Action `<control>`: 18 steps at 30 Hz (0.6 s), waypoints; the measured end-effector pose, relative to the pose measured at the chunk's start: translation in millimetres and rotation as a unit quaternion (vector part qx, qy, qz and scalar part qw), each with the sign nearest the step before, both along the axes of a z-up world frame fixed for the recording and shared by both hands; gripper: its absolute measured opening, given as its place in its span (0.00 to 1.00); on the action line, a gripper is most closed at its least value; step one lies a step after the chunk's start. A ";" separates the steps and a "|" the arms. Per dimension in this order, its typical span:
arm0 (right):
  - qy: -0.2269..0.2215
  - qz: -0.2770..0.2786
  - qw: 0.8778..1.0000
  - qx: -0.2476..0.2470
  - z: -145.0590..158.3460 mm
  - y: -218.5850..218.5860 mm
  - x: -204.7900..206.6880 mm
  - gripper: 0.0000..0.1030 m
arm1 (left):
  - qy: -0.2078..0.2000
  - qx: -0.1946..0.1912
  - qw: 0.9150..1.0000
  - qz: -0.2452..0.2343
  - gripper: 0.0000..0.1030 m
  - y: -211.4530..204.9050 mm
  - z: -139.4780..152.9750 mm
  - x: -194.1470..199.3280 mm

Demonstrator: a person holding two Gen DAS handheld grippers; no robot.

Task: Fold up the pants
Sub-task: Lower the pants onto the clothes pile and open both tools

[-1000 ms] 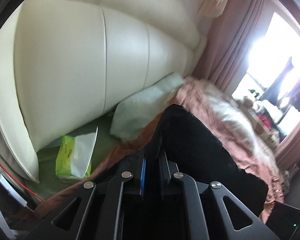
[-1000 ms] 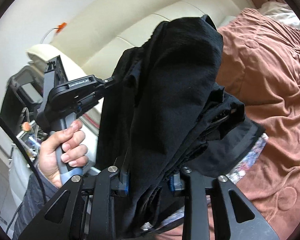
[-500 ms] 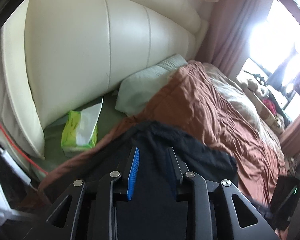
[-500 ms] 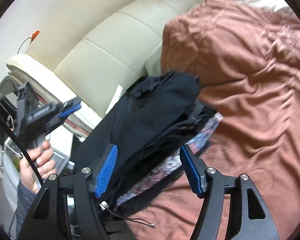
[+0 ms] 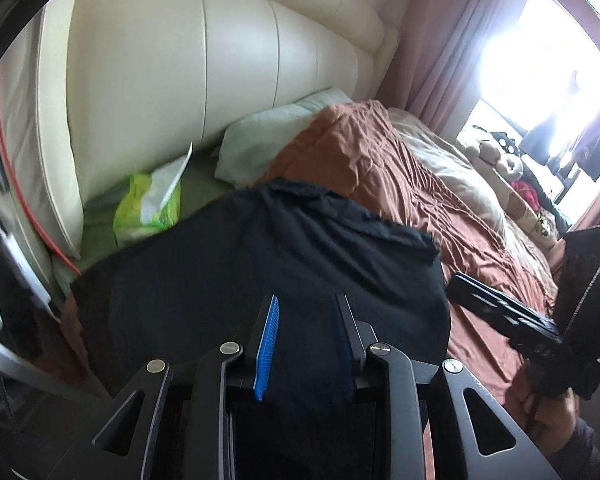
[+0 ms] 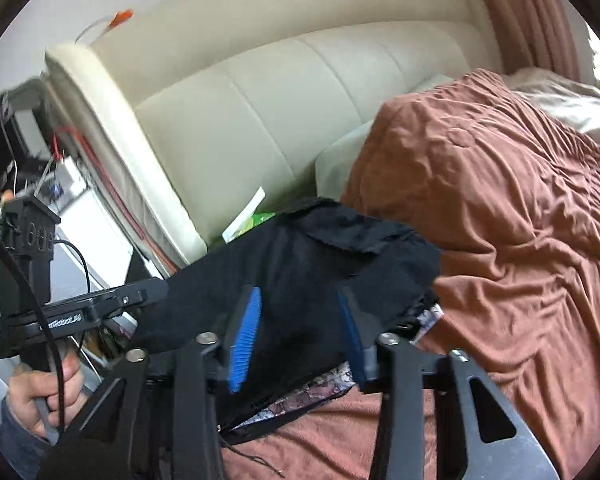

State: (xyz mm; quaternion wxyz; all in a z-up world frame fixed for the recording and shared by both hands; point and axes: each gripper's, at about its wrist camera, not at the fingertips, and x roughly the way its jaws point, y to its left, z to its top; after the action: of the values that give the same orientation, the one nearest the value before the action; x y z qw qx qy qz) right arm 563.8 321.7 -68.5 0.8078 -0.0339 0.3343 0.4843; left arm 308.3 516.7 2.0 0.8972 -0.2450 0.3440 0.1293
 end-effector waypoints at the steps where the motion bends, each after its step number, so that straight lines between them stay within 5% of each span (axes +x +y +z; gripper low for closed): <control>1: -0.001 0.003 1.000 -0.005 -4.5 5.5 0.4 0.32 | 0.004 0.004 1.000 0.000 0.29 -2.1 -3.6 0.3; 8: 0.014 -0.006 1.000 -0.025 -35.6 19.3 12.2 0.30 | 0.038 -0.015 0.999 0.002 0.28 -1.0 -48.5 6.5; 18: 0.040 -0.028 0.998 -0.046 -61.6 22.1 20.2 0.30 | 0.042 -0.016 0.999 0.012 0.28 -11.3 -53.6 2.1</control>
State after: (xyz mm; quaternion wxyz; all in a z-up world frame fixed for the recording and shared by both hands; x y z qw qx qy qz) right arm 584.0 343.8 -130.1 0.8046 -0.0426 0.3890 0.4466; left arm 310.4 505.4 -51.6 0.8763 -0.2582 0.3803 0.1442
